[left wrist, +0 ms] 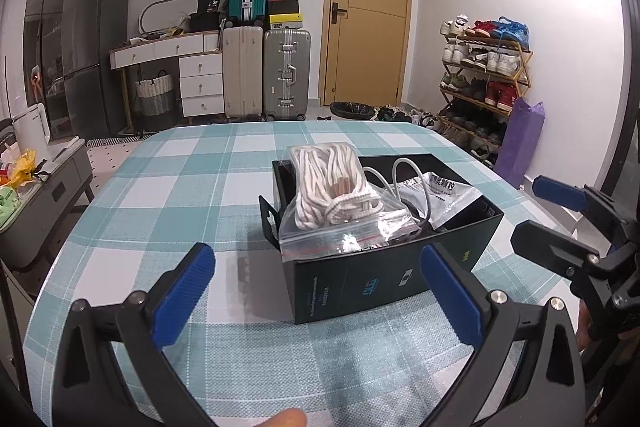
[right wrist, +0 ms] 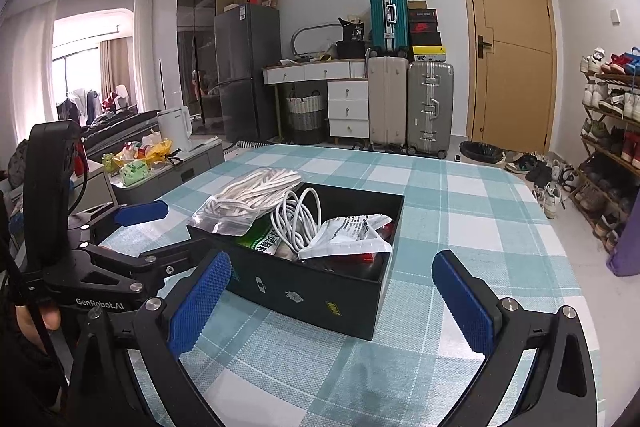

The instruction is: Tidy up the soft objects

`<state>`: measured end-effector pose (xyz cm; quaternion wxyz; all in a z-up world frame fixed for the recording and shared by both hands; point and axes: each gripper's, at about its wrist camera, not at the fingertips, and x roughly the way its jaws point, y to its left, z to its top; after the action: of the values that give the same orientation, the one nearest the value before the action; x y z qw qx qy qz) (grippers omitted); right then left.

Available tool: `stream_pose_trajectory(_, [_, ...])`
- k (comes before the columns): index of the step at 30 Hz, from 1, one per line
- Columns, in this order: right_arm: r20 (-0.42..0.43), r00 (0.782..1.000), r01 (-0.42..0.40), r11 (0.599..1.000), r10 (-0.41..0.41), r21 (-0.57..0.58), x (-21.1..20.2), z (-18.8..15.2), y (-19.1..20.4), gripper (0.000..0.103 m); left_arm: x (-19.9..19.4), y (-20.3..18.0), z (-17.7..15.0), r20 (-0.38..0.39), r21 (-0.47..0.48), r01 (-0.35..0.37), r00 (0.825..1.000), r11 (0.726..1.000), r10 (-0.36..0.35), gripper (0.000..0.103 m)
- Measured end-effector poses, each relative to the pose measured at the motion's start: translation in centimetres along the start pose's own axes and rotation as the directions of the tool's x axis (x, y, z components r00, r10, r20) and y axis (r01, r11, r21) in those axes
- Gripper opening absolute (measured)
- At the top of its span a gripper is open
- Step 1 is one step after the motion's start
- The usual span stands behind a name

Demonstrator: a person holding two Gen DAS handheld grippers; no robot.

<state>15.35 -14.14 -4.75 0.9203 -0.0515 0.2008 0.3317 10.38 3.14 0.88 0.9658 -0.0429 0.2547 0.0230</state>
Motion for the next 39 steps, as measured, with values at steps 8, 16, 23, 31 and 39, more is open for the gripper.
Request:
stream_pose_trajectory(8, [0.015, 1.000, 0.013, 1.000, -0.013, -0.006, 0.22, -0.57, 0.01, 0.103, -0.13, 0.20, 0.04, 0.011, -0.012, -0.005, 1.000, 1.000, 0.005, 0.103])
stream_pose_trajectory(16, [0.032, 0.999, 0.020, 1.000, -0.019, -0.007, 0.06, -0.83, 0.02, 0.103, -0.31, -0.16, 0.00, 0.023, -0.001, -0.006, 1.000, 1.000, 0.006, 0.103])
stream_pose_trajectory(23, [0.055, 0.998, 0.023, 1.000, -0.022, -0.008, -0.31, -0.86, -0.02, 0.103, -0.41, 0.01, 0.00, 0.024, -0.005, -0.002, 1.000, 1.000, 0.002, 0.103])
stream_pose_trajectory(31, [0.061, 0.998, 0.026, 1.000, -0.025, -0.014, -0.35, -0.83, 0.03, 0.103, -0.43, 0.05, 0.03, 0.026, -0.006, -0.002, 1.000, 1.000, 0.002, 0.103])
stream_pose_trajectory(39, [0.061, 0.998, 0.026, 1.000, -0.025, -0.013, -0.45, -0.83, 0.15, 0.103, -0.49, 0.06, 0.12, 0.028, -0.006, -0.001, 1.000, 1.000, 0.002, 0.103])
